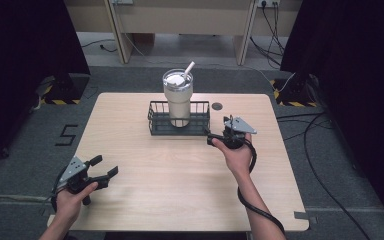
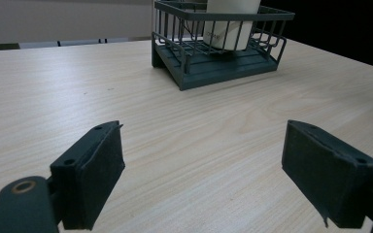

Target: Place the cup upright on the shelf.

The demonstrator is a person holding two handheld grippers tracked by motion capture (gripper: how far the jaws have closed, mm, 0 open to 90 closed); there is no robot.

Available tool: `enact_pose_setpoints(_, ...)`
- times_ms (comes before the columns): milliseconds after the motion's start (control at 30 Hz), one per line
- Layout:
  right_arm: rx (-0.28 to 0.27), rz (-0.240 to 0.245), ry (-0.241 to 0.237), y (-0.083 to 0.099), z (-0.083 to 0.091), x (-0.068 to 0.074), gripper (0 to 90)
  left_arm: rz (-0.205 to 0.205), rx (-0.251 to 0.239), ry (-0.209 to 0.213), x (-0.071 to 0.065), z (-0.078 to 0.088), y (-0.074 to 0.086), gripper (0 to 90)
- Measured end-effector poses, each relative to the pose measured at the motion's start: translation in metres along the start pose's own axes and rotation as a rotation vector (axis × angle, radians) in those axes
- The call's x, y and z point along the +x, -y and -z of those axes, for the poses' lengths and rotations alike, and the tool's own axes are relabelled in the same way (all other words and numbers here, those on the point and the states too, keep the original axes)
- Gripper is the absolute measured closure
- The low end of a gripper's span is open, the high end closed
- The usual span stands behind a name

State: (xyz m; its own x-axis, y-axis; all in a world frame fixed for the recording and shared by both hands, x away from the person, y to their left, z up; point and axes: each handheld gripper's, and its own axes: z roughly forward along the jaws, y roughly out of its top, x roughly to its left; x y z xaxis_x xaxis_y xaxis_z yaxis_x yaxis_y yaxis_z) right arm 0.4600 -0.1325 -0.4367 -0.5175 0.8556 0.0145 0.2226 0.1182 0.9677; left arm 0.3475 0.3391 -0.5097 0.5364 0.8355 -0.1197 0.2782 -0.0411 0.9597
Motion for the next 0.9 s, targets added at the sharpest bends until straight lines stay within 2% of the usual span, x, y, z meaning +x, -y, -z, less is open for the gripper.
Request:
enact_pose_setpoints(300, 0.007, 0.003, 0.020, 0.008, 0.018, -0.005, 15.6, -0.001, 0.001, -0.001, 0.000, 0.000, 0.000, 14.6)
enact_pose_setpoints(900, 0.022, -0.030, 0.076, 0.031, 0.064, -0.019, 16.4, -0.005, 0.005, -0.003, -0.002, -0.001, 0.000, 14.6)
